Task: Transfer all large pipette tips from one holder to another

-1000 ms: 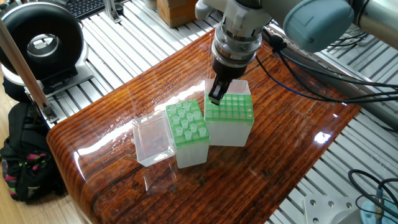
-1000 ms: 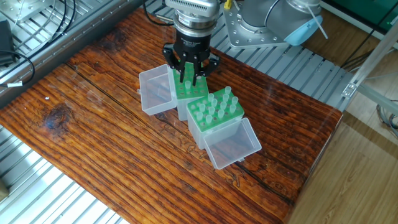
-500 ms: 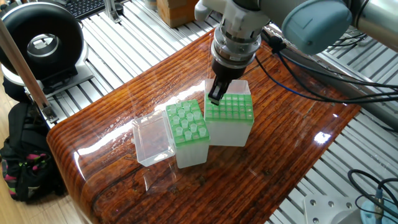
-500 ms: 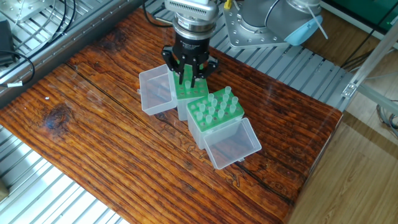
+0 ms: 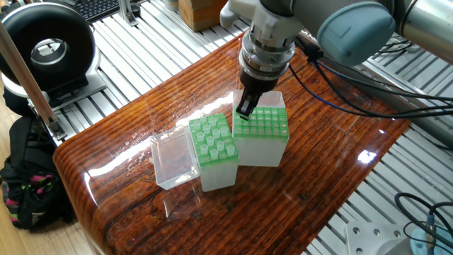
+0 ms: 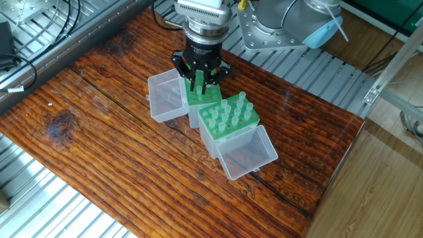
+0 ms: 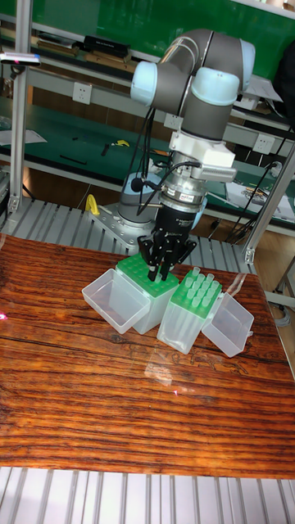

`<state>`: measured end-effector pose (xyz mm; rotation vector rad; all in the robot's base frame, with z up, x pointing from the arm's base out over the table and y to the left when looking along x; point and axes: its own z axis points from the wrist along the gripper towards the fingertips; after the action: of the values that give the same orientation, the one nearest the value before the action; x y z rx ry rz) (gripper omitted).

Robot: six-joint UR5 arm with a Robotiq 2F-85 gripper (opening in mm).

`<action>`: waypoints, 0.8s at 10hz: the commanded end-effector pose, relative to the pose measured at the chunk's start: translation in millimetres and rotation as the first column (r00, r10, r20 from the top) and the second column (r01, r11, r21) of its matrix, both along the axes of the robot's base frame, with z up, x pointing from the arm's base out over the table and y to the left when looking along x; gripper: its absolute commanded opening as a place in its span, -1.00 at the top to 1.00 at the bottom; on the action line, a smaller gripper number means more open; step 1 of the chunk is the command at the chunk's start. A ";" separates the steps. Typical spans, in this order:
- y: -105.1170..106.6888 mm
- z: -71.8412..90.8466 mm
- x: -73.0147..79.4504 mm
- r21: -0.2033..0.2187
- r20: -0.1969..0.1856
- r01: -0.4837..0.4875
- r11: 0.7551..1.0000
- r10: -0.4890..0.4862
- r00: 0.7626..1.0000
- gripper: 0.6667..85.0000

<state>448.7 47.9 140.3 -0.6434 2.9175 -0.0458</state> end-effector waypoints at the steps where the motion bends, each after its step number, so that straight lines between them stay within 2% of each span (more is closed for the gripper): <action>1: 6.2 0.5 1.4 0.023 0.002 0.003 1.000 -0.003 1.000 0.34; 3: 8.1 0.5 1.6 0.027 0.002 0.007 1.000 -0.007 1.000 0.45; 5: 6.2 0.9 1.7 0.017 0.000 0.012 1.000 -0.012 1.000 0.64; 8: 5.0 7.1 -0.4 0.010 -0.004 0.013 1.000 -0.013 1.000 0.76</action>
<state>449.0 51.1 142.0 -0.6329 2.9218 -0.0415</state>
